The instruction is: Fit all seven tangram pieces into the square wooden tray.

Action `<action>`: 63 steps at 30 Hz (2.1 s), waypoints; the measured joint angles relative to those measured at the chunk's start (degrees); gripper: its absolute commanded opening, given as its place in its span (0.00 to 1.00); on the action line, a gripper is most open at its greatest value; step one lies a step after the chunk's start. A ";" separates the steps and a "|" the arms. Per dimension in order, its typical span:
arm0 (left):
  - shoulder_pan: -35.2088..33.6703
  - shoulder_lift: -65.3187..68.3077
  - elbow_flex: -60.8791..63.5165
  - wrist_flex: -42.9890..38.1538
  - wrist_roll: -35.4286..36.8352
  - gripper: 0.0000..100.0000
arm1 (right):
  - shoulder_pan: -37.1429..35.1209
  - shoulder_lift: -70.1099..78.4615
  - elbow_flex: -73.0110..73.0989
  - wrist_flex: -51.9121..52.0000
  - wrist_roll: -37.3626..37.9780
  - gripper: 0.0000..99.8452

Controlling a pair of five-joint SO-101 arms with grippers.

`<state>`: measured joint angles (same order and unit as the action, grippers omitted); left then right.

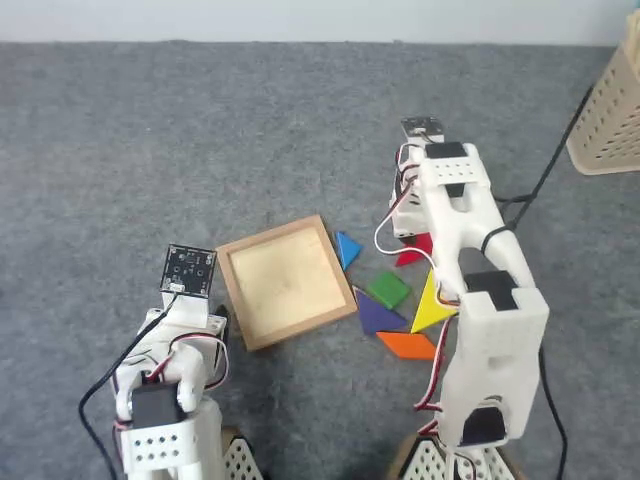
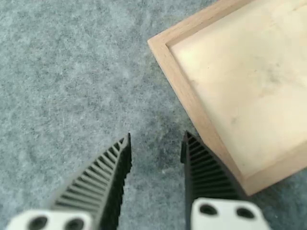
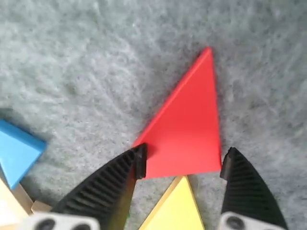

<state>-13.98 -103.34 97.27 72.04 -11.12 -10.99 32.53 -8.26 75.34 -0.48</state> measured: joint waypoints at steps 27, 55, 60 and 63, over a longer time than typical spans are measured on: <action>0.00 0.00 0.00 0.00 0.00 0.17 | -0.62 -23.91 34.81 -26.55 -16.18 0.27; 0.00 0.00 0.00 0.00 0.00 0.17 | -0.88 -8.00 15.47 -15.30 -21.36 0.32; 0.00 0.00 0.00 0.00 0.00 0.17 | -0.88 -7.91 14.95 -15.12 -21.36 0.22; 0.00 0.00 0.00 0.00 0.00 0.17 | -0.18 -8.00 14.95 -15.03 -21.19 0.21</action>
<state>-13.98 -103.34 97.27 72.04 -11.12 -11.16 24.53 6.68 60.31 -21.67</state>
